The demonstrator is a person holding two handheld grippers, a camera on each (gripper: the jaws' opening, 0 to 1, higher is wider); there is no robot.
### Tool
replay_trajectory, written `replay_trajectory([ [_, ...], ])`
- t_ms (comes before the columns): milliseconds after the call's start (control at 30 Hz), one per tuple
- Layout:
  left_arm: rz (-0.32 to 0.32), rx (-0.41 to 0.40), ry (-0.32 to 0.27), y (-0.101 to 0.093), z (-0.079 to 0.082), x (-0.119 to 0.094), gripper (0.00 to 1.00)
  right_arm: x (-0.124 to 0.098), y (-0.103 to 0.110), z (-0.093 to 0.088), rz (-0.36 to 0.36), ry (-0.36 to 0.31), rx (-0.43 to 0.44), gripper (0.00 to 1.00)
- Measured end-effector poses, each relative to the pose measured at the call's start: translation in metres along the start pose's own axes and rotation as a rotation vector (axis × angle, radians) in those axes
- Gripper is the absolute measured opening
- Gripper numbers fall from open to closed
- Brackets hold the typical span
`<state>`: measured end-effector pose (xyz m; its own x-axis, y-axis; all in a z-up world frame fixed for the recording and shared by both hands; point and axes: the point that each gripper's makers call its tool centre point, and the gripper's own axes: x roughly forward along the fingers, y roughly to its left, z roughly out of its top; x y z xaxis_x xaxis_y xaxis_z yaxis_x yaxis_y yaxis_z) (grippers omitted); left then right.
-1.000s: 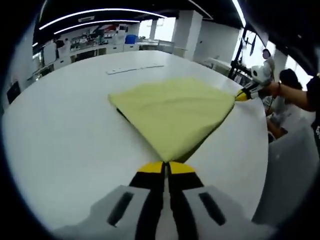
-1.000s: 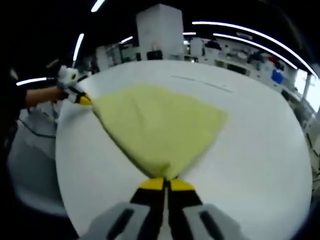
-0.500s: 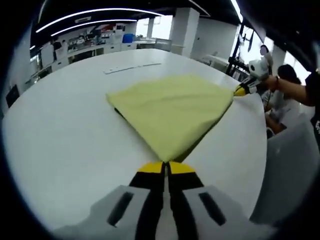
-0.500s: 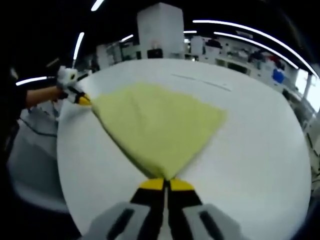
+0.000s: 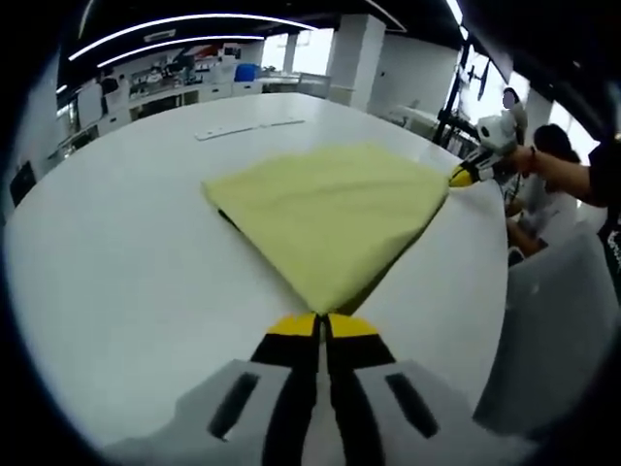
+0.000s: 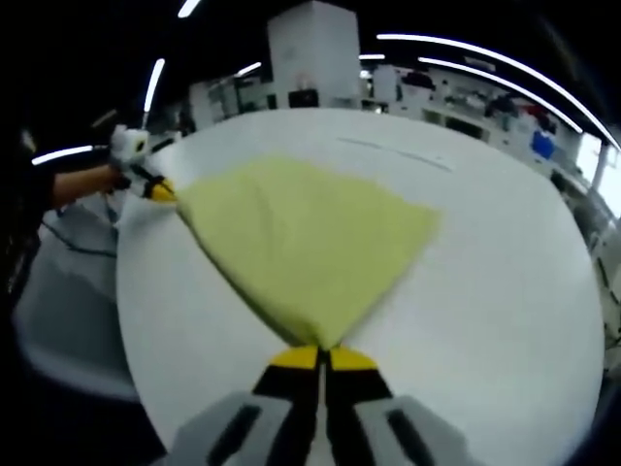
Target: Fold the garment on the visible template until the final outline fits inside the template.
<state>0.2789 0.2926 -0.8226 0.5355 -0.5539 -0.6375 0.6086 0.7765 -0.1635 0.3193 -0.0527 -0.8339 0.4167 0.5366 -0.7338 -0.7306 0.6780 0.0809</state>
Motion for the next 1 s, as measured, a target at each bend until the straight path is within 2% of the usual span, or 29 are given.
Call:
replay_trajectory([
  [633,-0.013,0.001,0.010,-0.009,-0.011,-0.004,0.00,-0.007,0.008,-0.010,0.005,0.016,0.019,0.00],
  [1000,-0.015,-0.005,0.012,-0.019,-0.012,-0.005,0.00,-0.009,0.010,-0.016,0.012,0.044,-0.004,0.00],
])
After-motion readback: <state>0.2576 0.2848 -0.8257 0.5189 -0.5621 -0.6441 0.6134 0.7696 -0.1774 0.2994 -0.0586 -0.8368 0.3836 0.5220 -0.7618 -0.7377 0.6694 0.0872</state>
